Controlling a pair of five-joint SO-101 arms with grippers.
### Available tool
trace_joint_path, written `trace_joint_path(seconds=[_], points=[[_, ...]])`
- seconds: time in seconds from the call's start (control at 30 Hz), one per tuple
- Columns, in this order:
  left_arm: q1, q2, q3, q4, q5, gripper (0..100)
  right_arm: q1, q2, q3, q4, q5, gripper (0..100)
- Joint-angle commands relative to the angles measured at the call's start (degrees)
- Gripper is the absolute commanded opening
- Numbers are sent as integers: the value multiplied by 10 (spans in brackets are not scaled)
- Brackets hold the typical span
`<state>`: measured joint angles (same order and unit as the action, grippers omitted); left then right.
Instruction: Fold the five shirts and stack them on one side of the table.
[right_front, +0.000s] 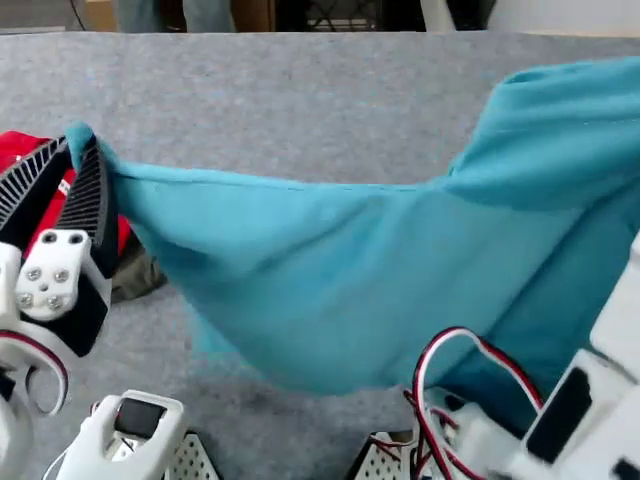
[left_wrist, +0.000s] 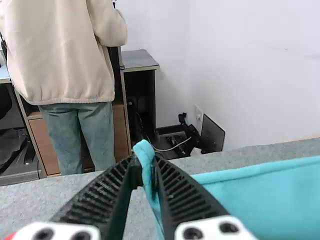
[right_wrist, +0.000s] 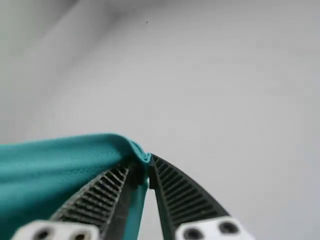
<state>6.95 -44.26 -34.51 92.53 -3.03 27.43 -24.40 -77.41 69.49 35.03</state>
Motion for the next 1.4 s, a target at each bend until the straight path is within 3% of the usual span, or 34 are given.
trace_joint_path(seconds=[0.0, 0.3, 0.47, 0.53, 0.63, 0.77, 0.83, 0.9, 1.0, 1.13, 1.37], points=[[5, -3, -10, 37, 5, 29, 5, -15, 44, -53, 33, 15], [3, -2, 28, 67, 5, 30, 4, -20, 189, -69, 54, 15], [4, -2, 188, -42, 4, 30, -44, -19, 328, -91, 72, 15], [4, 2, 286, -131, 2, 30, -66, -19, 408, -113, 101, 15], [0, 6, 454, -332, -4, 30, -96, -19, 547, -199, 119, 15], [-29, 47, 679, -731, -44, 31, -109, -8, 743, -387, 116, 15], [-47, 104, 731, -912, -55, 30, -113, 15, 821, -502, 116, 15], [-60, 177, 717, -994, -60, 30, -113, 52, 865, -596, 115, 15], [-71, 287, 621, -986, -56, 30, -113, 125, 865, -653, 115, 15], [-55, 399, 491, -891, -59, 30, -105, 212, 818, -652, 114, 14], [-15, 441, 452, -689, -59, 30, -103, 255, 786, -523, 114, 14]])
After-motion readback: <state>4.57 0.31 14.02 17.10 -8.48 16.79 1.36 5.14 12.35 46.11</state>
